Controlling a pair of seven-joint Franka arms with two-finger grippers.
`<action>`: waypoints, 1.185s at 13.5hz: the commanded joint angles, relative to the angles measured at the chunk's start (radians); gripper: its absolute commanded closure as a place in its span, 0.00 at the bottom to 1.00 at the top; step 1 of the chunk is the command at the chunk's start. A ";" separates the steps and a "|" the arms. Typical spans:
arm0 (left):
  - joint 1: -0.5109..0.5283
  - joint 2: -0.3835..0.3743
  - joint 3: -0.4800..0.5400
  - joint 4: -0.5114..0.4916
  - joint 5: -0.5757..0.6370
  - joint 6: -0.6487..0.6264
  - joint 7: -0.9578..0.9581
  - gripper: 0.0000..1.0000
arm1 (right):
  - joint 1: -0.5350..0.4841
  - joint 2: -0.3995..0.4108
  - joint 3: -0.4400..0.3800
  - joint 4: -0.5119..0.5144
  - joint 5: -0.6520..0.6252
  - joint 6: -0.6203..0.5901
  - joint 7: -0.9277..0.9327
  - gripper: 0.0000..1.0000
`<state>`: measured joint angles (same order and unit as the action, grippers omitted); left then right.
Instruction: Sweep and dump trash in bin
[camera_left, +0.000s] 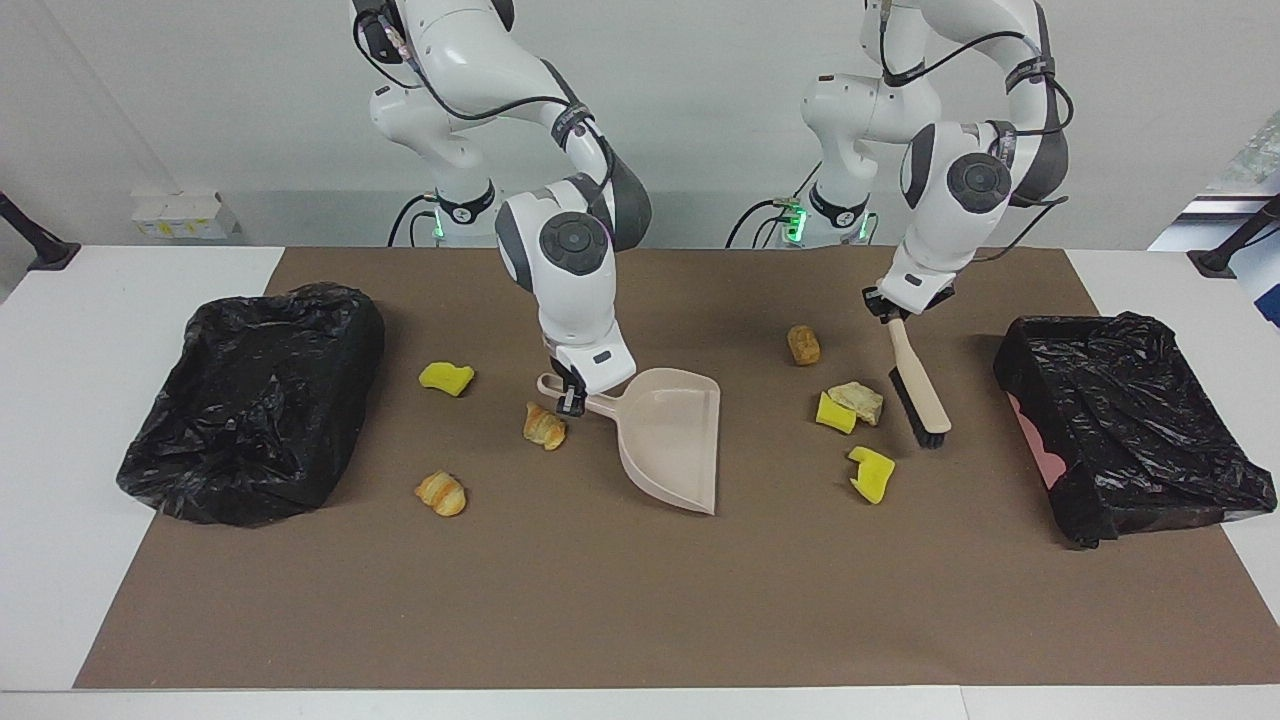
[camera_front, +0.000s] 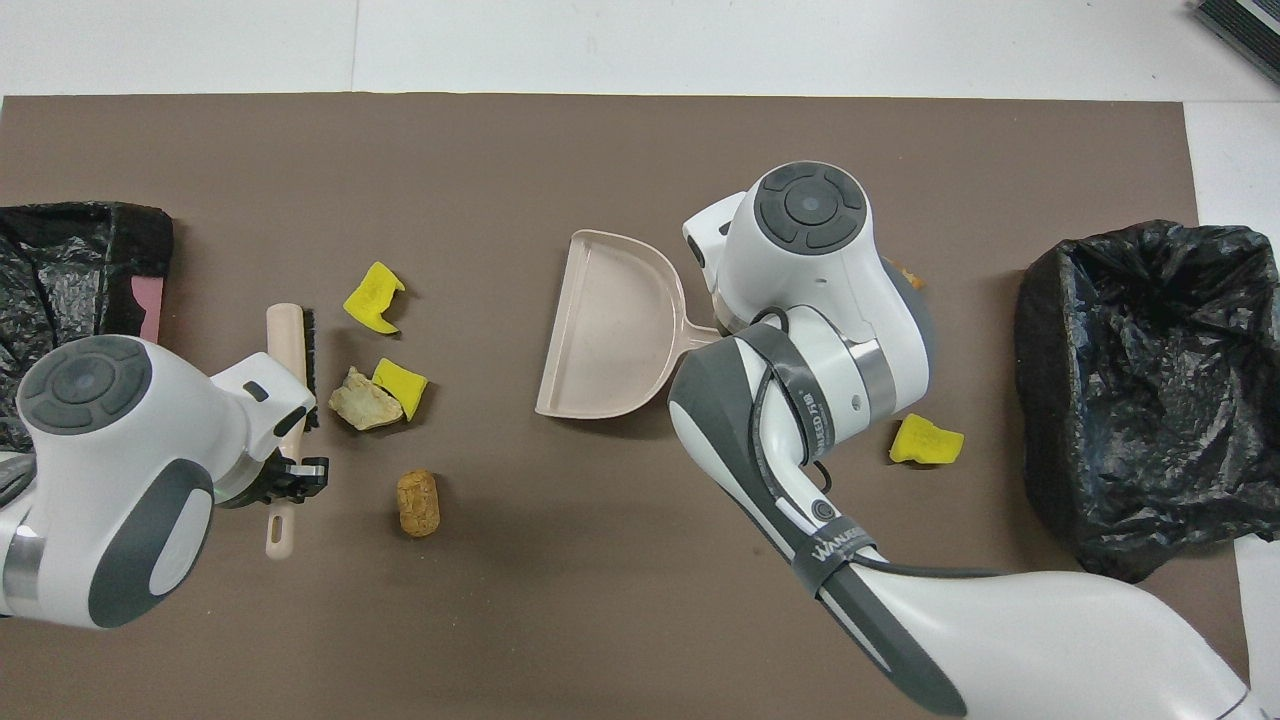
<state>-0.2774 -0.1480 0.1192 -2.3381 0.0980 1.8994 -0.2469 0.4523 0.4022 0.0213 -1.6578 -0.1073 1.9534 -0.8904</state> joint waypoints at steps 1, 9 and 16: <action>0.001 -0.012 -0.007 -0.038 -0.017 0.021 0.003 1.00 | 0.011 -0.013 0.006 -0.050 -0.026 0.045 0.011 1.00; -0.132 0.097 -0.016 -0.012 -0.246 0.179 0.006 1.00 | 0.043 -0.010 0.008 -0.050 -0.106 0.055 -0.028 1.00; -0.310 0.117 -0.024 0.025 -0.334 0.273 0.020 1.00 | 0.057 -0.016 0.009 -0.068 -0.049 0.064 -0.044 1.00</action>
<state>-0.5464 -0.0476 0.0839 -2.3385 -0.2118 2.1544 -0.2467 0.5170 0.4028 0.0223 -1.6951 -0.1779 1.9890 -0.8926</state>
